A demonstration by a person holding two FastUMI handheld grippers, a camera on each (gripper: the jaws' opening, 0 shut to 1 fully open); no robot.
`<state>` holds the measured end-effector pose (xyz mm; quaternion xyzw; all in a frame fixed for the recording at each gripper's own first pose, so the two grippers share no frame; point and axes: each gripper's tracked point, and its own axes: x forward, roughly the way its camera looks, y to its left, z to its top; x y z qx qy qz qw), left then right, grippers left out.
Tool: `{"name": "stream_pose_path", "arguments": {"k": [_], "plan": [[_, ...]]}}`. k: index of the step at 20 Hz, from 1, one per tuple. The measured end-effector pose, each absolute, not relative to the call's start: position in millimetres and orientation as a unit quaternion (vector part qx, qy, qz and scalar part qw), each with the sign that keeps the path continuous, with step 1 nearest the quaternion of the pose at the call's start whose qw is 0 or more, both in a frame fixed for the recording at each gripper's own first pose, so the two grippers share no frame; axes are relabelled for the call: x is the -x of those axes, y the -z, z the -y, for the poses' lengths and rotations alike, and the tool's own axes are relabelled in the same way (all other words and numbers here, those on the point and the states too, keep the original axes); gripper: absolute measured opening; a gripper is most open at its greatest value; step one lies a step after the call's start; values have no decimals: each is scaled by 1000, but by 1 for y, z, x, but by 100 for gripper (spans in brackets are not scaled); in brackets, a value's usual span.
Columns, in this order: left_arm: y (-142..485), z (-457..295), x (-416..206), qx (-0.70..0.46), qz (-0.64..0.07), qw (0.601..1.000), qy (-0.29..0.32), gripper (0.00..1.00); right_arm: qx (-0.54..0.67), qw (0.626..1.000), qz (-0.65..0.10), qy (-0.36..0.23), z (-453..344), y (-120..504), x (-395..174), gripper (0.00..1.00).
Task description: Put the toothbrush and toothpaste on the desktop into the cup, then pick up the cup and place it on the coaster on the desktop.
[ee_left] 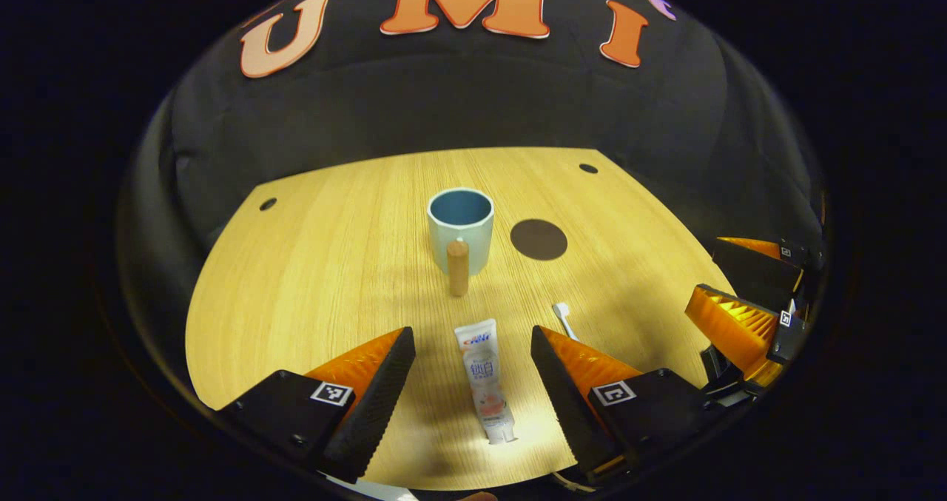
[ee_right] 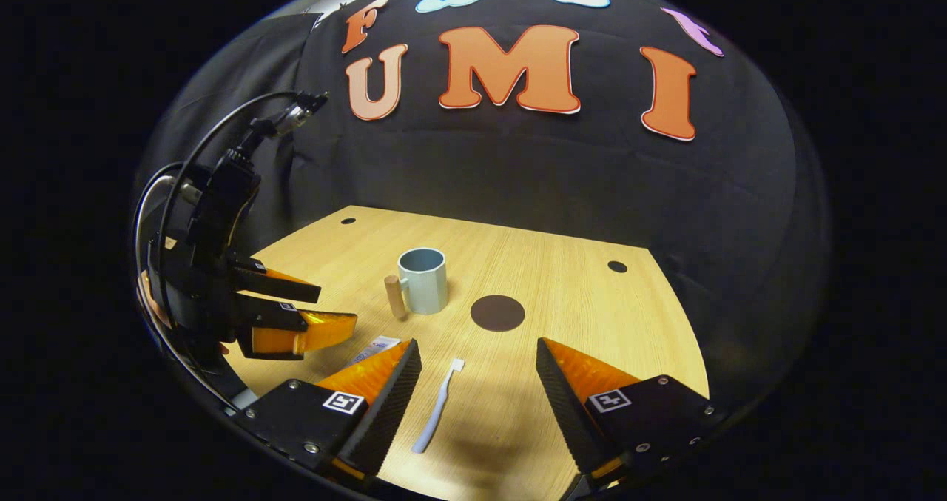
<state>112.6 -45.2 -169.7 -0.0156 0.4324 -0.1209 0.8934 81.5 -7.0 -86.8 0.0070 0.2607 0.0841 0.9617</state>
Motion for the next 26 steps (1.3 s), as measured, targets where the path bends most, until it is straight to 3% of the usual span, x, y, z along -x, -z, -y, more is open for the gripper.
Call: {"name": "stream_pose_path", "arguments": {"k": [14, 17, 20, 21, 22, 26], "plan": [[254, 49, -86, 47, -595, 796, 98, 100, -31, 931, -347, -106, -7, 125, -69, 93], [265, 53, -86, 50, -611, 784, 92, 84, -41, 926, -361, -104, -8, 134, -70, 92], [267, 52, -88, 54, -616, 781, 85, 55, -59, 921, -371, -100, -10, 139, -68, 92], [271, 54, -87, 61, -618, 780, 82, 54, -66, 918, -378, -100, -11, 145, -67, 92], [268, 55, -88, 66, -616, 781, 78, 44, -73, 913, -388, -101, -12, 151, -67, 93], [267, 49, -87, 75, -609, 786, 75, 37, -86, 897, -421, -102, -17, 174, -67, 85]]}}
